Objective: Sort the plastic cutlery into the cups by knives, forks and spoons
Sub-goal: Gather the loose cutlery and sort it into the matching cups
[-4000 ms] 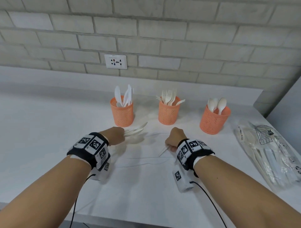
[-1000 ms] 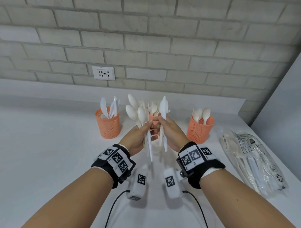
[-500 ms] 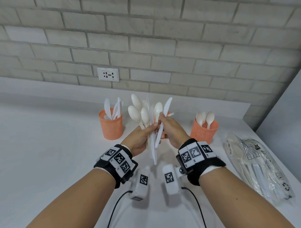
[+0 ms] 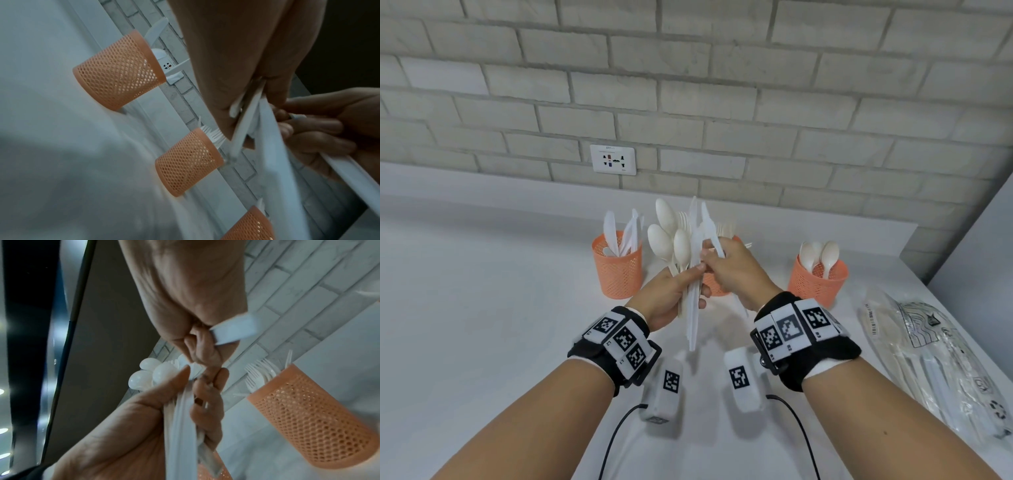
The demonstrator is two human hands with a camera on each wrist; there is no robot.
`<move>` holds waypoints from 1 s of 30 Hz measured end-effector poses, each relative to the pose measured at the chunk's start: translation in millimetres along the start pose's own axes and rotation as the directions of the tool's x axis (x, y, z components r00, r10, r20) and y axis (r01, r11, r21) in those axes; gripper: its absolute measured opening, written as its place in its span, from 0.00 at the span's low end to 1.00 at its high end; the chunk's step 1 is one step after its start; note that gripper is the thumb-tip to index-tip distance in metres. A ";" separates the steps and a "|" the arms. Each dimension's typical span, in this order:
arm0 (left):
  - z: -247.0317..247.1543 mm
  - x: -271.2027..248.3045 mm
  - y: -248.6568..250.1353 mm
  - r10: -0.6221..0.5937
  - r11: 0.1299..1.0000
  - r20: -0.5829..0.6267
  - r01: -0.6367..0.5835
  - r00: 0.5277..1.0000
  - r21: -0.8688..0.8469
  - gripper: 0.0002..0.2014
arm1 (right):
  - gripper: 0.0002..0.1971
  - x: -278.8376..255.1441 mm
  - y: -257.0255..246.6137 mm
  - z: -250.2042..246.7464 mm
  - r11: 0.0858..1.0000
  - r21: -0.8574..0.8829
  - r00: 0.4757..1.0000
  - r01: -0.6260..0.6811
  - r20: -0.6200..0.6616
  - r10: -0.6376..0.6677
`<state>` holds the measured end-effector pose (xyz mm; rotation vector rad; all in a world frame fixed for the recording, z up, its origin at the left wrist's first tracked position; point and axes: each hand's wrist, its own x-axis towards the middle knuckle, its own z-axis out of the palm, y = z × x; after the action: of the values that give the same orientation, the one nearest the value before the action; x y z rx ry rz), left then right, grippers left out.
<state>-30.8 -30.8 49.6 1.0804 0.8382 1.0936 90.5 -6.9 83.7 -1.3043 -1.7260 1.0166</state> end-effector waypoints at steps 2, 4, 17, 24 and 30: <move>-2.7 -1.1 1.9 -0.009 1.000 0.026 0.009 1.000 0.003 0.08 | 0.08 -0.8 -1.9 -0.9 0.996 0.063 0.991 -0.058 0.120 0.050; -6.3 -2.3 4.6 -0.016 1.000 0.050 0.015 0.999 0.019 0.08 | 0.10 1.9 -3.5 -2.3 0.979 0.167 0.978 -0.120 0.189 0.088; -53.3 -6.6 20.6 0.223 0.965 -0.335 -0.158 0.915 0.210 0.11 | 0.10 32.3 -14.4 4.4 0.827 0.562 0.998 -0.028 -0.032 0.056; -101.0 -38.1 48.2 0.368 0.928 -0.360 -0.316 0.857 0.197 0.11 | 0.14 61.4 -42.0 28.7 0.884 0.376 0.934 0.280 -0.321 -0.159; -114.0 -46.2 51.5 0.315 0.949 -0.360 -0.283 0.878 0.142 0.15 | 0.06 83.7 -39.3 86.3 0.930 0.144 0.922 0.337 -0.252 -0.295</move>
<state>-162.5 -41.6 67.9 1.1110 1.0522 1.5759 -20.2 54.0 90.8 -0.9427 -1.5632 0.7854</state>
